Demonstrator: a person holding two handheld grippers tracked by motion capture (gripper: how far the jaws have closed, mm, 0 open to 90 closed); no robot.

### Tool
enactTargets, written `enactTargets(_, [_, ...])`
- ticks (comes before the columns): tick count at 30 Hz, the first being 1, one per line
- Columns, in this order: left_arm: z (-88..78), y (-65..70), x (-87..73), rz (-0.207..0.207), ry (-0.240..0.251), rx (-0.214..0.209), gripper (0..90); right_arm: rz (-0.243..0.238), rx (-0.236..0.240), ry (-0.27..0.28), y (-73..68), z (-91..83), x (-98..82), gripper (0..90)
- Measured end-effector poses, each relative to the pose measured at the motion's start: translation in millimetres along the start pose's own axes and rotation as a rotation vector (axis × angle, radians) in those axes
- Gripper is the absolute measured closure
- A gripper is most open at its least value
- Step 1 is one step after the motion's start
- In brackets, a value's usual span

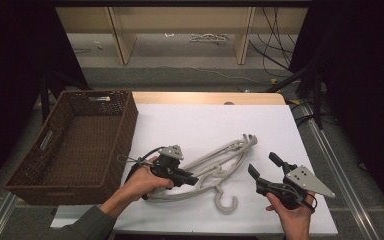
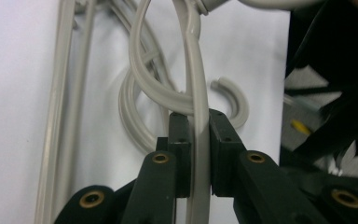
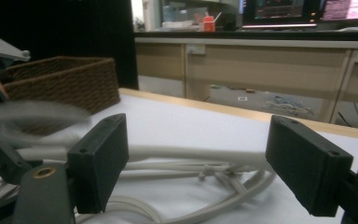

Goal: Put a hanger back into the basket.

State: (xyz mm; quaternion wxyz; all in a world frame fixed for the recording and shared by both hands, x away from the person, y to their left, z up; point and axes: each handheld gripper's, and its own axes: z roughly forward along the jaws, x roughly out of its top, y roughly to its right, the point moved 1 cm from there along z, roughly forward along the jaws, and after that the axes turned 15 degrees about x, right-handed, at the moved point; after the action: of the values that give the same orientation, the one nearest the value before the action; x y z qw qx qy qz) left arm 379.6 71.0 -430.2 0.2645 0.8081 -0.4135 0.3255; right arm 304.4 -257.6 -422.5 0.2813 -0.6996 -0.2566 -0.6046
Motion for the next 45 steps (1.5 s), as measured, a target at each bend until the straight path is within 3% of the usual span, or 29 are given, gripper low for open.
enactTargets(2, [-5.3,-5.2,0.3,-0.035,0.024,0.000,81.7,0.018,-0.009,-0.010,3.6,-2.8,-0.4,22.2])
enactTargets(6, [-14.3,-16.1,-0.9,-0.113,0.068,0.009,81.7,0.048,-0.005,0.021,5.8,-1.6,-2.3,22.2])
enactTargets(10, [-25.3,-25.9,-0.2,-0.181,0.116,0.002,81.8,0.034,0.008,-0.007,4.1,-1.2,-2.4,22.2])
enactTargets(15, [-37.2,-29.2,2.9,-0.203,0.145,0.005,81.7,0.036,0.007,0.006,3.7,0.4,-3.1,22.2])
enactTargets(16, [-43.8,-29.2,6.1,-0.212,0.169,0.003,81.7,0.061,0.014,-0.013,2.8,-0.8,-3.7,22.2])
enactTargets(23, [-59.7,-21.7,17.3,-0.193,0.204,0.000,81.7,0.053,0.005,-0.009,4.9,-0.6,-4.4,22.1])
enactTargets(27, [-78.2,-17.9,33.2,-0.120,0.243,0.008,81.7,0.049,0.008,-0.014,4.9,-0.6,-4.4,22.2])
enactTargets(28, [-83.4,-16.6,34.9,-0.138,0.234,0.018,81.7,0.051,0.006,-0.009,5.1,-0.8,-4.2,22.2])
enactTargets(31, [-94.5,-17.2,38.1,-0.137,0.239,0.036,81.7,0.052,0.005,-0.006,5.1,-0.6,-3.9,22.3])
enactTargets(32, [-106.0,-20.5,40.4,-0.131,0.253,0.052,81.7,0.052,0.014,-0.014,5.3,-0.4,-5.0,22.5])
enactTargets(33, [-106.0,-20.5,40.4,-0.131,0.253,0.052,81.7,0.058,0.012,-0.018,5.2,-0.3,-5.3,22.8])
enactTargets(34, [-117.9,-25.2,41.3,-0.136,0.267,0.081,81.7,0.071,0.018,-0.020,4.5,-0.1,-5.4,23.4])
enactTargets(37, [-128.5,-30.8,40.6,-0.139,0.279,0.109,81.7,0.050,0.016,-0.016,5.6,0.8,-5.3,23.4])
enactTargets(38, [-141.6,-38.2,38.5,-0.152,0.301,0.133,81.7,0.052,0.019,-0.030,4.6,0.9,-5.6,23.4])
enactTargets(43, [-162.0,-51.5,31.4,-0.150,0.330,0.174,81.7,0.053,0.025,-0.026,4.5,2.6,-6.6,22.8])
enactTargets(44, [-169.9,-60.4,27.1,-0.140,0.344,0.215,81.7,0.052,0.026,-0.035,4.6,2.3,-6.9,22.5])
enactTargets(45, [-169.9,-60.4,27.1,-0.140,0.344,0.215,81.7,0.052,0.026,-0.035,4.6,2.3,-6.9,22.5])
